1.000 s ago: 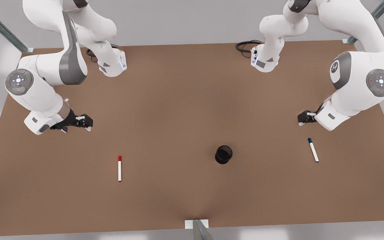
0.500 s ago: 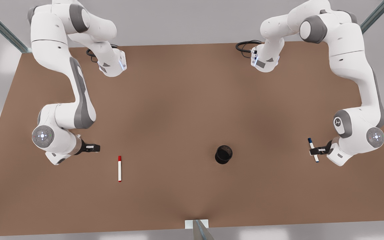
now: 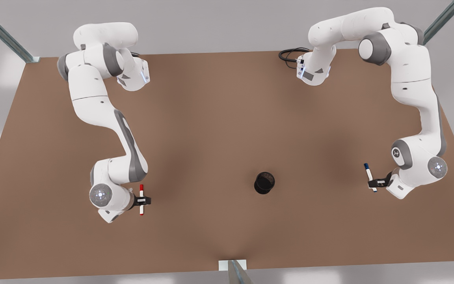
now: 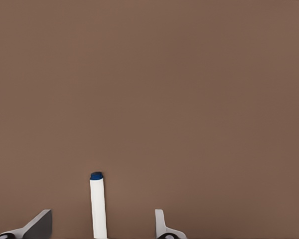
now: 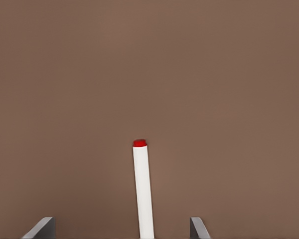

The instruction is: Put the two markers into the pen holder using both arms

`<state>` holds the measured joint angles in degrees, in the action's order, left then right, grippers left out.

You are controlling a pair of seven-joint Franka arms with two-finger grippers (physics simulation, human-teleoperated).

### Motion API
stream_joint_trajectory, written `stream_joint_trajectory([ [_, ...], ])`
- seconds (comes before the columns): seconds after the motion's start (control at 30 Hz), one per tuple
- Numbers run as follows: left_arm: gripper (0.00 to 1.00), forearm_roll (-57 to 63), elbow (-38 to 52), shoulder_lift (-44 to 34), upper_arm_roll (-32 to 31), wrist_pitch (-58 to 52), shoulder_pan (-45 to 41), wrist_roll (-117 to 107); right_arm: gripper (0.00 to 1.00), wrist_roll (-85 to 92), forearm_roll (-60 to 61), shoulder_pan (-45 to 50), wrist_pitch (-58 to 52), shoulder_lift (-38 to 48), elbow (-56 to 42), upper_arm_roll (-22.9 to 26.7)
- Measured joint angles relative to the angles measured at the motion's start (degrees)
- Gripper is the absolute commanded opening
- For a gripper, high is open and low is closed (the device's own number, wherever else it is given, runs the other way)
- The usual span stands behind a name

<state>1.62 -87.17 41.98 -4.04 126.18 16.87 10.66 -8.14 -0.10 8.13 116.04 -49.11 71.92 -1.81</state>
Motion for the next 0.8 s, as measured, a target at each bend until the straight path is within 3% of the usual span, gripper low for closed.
stream_joint_trajectory([
  [0.27, 1.00, -0.39, 0.79, 3.82, 0.38, 1.36, -0.15, -1.42, 0.93, -1.82, 0.91, -0.35, 1.38, -4.33, -0.21, 0.05],
  [0.37, 1.00, -0.14, 1.80, 4.57, 1.13, 1.59, -0.34, -1.81, 0.85, -2.25, 1.18, -0.38, 2.35, -5.37, -0.28, 0.05],
  [0.43, 1.00, -0.06, 2.24, 5.00, 1.85, 1.73, -0.78, -2.04, 0.74, -2.50, 1.30, -0.39, 2.77, -5.44, -0.27, 0.05],
  [0.47, 0.95, -0.03, 2.48, 5.28, 2.15, 1.85, -1.00, -2.15, 0.69, -2.61, 1.33, -0.40, 2.94, -5.43, -0.26, 0.05],
  [0.5, 0.77, 0.01, 2.81, 5.56, 2.32, 1.95, -1.11, -2.26, 0.63, -2.72, 1.36, -0.40, 3.08, -5.40, -0.26, 0.05],
  [0.53, 0.67, 0.03, 3.00, 5.73, 2.39, 2.04, -1.16, -2.38, 0.62, -2.83, 1.38, -0.40, 3.19, -5.39, -0.26, 0.04],
  [0.8, 0.66, 0.06, 4.08, 6.88, 2.78, 2.44, -1.22, -3.04, 0.61, -3.15, 1.36, -0.57, 3.89, -5.62, -0.15, 0.05],
])
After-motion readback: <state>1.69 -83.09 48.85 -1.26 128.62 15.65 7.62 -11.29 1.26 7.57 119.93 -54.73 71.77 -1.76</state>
